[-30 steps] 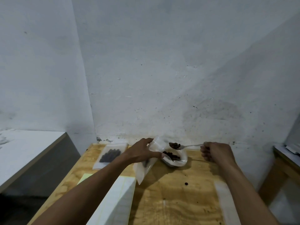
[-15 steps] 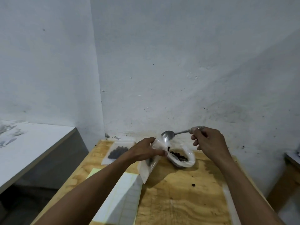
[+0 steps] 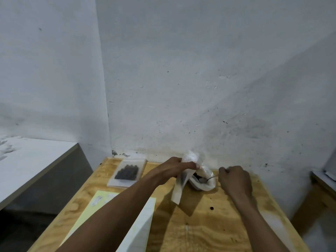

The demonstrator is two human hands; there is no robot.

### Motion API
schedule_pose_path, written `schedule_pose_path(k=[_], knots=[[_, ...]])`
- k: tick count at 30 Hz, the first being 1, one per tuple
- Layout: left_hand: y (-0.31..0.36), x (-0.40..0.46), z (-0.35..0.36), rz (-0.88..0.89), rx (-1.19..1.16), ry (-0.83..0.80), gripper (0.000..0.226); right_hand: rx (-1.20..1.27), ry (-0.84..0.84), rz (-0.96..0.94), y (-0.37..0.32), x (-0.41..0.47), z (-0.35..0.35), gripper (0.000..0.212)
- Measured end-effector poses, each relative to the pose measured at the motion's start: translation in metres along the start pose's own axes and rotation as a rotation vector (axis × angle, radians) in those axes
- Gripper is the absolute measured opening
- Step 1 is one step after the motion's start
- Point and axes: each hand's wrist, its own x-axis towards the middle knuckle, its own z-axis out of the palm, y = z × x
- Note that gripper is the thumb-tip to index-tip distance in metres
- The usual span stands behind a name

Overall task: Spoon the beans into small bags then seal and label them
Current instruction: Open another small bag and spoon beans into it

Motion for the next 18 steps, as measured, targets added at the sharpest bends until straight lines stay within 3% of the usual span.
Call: schedule_pose_path(k=[5, 8, 18], knots=[[0.004, -0.001, 0.0, 0.022, 0.013, -0.051, 0.044, 0.292, -0.005, 0.276, 0.016, -0.004, 0.011, 0.036], [-0.003, 0.0, -0.01, 0.001, 0.034, 0.006, 0.059, 0.469, -0.079, 0.41, 0.023, -0.005, 0.006, 0.031], [-0.018, -0.012, -0.039, 0.046, 0.153, 0.11, 0.062, 0.625, -0.127, 0.352, -0.008, 0.005, -0.035, 0.021]])
